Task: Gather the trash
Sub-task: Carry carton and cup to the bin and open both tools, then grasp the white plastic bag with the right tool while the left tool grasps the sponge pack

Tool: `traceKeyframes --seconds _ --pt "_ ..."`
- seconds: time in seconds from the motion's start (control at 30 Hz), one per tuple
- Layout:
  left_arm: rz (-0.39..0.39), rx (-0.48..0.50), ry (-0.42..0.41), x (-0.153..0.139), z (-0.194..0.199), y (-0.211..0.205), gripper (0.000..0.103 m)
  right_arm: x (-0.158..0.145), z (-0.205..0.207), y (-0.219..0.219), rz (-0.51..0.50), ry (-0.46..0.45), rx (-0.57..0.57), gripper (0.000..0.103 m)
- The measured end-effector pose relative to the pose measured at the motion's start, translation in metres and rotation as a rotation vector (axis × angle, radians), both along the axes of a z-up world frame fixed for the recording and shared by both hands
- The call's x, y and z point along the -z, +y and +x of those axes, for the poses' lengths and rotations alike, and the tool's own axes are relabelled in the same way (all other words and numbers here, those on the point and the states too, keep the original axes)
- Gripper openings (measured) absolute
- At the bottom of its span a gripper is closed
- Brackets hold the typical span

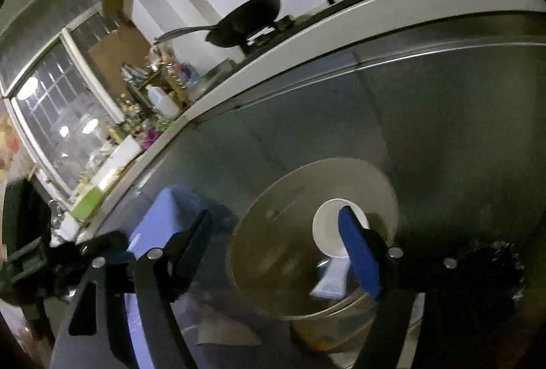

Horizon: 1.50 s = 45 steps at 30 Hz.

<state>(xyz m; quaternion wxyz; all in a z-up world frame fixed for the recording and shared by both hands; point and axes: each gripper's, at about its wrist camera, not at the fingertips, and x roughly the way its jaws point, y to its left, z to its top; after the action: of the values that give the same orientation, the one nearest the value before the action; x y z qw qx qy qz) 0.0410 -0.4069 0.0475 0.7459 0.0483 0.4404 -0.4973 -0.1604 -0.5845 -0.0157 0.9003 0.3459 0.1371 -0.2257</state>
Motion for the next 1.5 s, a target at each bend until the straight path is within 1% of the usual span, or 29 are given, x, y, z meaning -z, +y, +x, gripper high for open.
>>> traceKeyframes --seconds 0.07,0.13,0.2,0.3,0.37,0.4,0.47,0.5,0.57,0.63,0.7,0.77,0.8,0.83,0.87,0.93,1.0,1.07,1.13,1.2,1.27,1.33,1.37,1.4,1.43,1.5 --pt "-0.012 -0.006 -0.024 -0.004 -0.005 0.031 0.086 -0.004 0.006 0.018 -0.002 -0.005 -0.051 0.071" --pt "-0.018 -0.011 -0.048 -0.004 -0.011 0.062 0.086 -0.008 0.014 0.033 -0.004 -0.001 -0.100 0.065" --pt "-0.026 -0.041 -0.072 -0.004 -0.012 0.103 0.086 -0.013 0.028 0.052 -0.009 0.012 -0.170 0.055" --pt "-0.029 -0.104 -0.077 0.000 -0.007 0.159 0.086 -0.017 0.056 0.089 -0.021 0.037 -0.295 0.048" --pt "-0.026 -0.174 -0.077 0.003 0.000 0.201 0.085 -0.020 0.074 0.115 -0.032 0.054 -0.367 0.047" --pt "-0.026 -0.207 -0.072 0.005 0.005 0.219 0.083 -0.021 0.081 0.126 -0.034 0.057 -0.393 0.047" --pt "-0.030 -0.290 -0.043 0.009 0.018 0.259 0.081 -0.023 0.096 0.152 -0.056 0.079 -0.450 0.048" --pt "-0.034 -0.323 -0.031 0.011 0.022 0.274 0.080 -0.024 0.107 0.169 -0.077 0.096 -0.485 0.048" --pt "-0.039 -0.394 -0.012 0.016 0.031 0.305 0.077 -0.024 0.119 0.191 -0.097 0.110 -0.524 0.048" --pt "-0.039 -0.445 0.001 0.021 0.037 0.327 0.077 -0.025 0.138 0.217 -0.135 0.147 -0.571 0.049" --pt "-0.040 -0.486 0.017 0.024 0.044 0.346 0.077 -0.027 0.161 0.239 -0.197 0.188 -0.613 0.057" --pt "-0.043 -0.487 0.008 0.020 0.050 0.350 0.077 -0.028 0.183 0.261 -0.307 0.237 -0.629 0.062" --pt "-0.040 -0.479 -0.013 0.016 0.053 0.349 0.077 -0.026 0.189 0.268 -0.345 0.251 -0.629 0.063" --pt "-0.029 -0.462 -0.061 0.008 0.058 0.343 0.077 -0.025 0.199 0.275 -0.387 0.272 -0.628 0.063" --pt "-0.020 -0.448 -0.093 0.003 0.061 0.339 0.077 -0.023 0.207 0.277 -0.402 0.285 -0.624 0.063" --pt "-0.002 -0.387 -0.170 -0.007 0.075 0.324 0.077 -0.019 0.225 0.279 -0.399 0.312 -0.622 0.063" --pt "0.026 -0.341 -0.225 -0.011 0.086 0.307 0.077 -0.015 0.235 0.278 -0.371 0.323 -0.625 0.063" --pt "0.045 -0.291 -0.262 -0.013 0.096 0.292 0.077 -0.013 0.240 0.277 -0.347 0.320 -0.633 0.063" --pt "0.057 -0.248 -0.284 -0.012 0.105 0.278 0.077 -0.011 0.244 0.277 -0.349 0.322 -0.641 0.063" --pt "0.069 -0.202 -0.308 -0.009 0.112 0.265 0.077 -0.010 0.248 0.278 -0.350 0.328 -0.647 0.063" --pt "0.101 -0.163 -0.332 -0.001 0.117 0.254 0.077 -0.007 0.253 0.278 -0.341 0.337 -0.652 0.063" --pt "0.127 -0.141 -0.326 0.007 0.122 0.246 0.062 -0.004 0.257 0.278 -0.327 0.339 -0.657 0.063" --pt "0.134 -0.123 -0.302 0.011 0.125 0.243 0.040 -0.003 0.258 0.277 -0.319 0.338 -0.664 0.047" --pt "0.133 -0.112 -0.282 0.013 0.125 0.242 0.032 -0.002 0.259 0.278 -0.310 0.338 -0.678 0.020" --pt "0.123 -0.105 -0.263 0.014 0.125 0.242 0.031 -0.001 0.259 0.279 -0.298 0.342 -0.693 0.013" --pt "0.095 -0.097 -0.256 0.012 0.116 0.247 0.029 -0.004 0.248 0.282 -0.271 0.316 -0.703 0.006"
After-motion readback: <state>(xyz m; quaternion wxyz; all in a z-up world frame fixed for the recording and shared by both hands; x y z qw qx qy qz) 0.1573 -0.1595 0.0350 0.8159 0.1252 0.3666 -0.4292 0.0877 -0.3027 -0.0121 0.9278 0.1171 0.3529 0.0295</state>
